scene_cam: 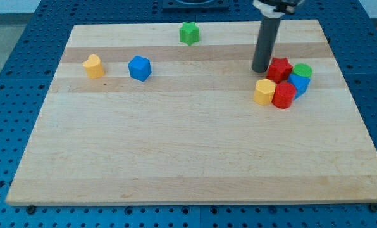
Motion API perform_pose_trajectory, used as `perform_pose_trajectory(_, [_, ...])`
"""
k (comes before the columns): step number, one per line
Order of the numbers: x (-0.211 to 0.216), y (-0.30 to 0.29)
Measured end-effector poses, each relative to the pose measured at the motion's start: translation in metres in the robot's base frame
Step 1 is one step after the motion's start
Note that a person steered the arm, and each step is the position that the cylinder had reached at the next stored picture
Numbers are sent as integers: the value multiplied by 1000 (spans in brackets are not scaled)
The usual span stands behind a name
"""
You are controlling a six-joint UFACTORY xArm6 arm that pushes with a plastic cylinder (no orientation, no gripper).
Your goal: Push the blue cube to the yellow hexagon
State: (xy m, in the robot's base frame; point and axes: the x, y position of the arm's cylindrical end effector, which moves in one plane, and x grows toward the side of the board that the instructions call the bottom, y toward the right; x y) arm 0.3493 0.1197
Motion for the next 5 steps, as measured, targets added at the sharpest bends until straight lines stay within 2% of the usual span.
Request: perform_pose_trajectory(5, [-52, -198])
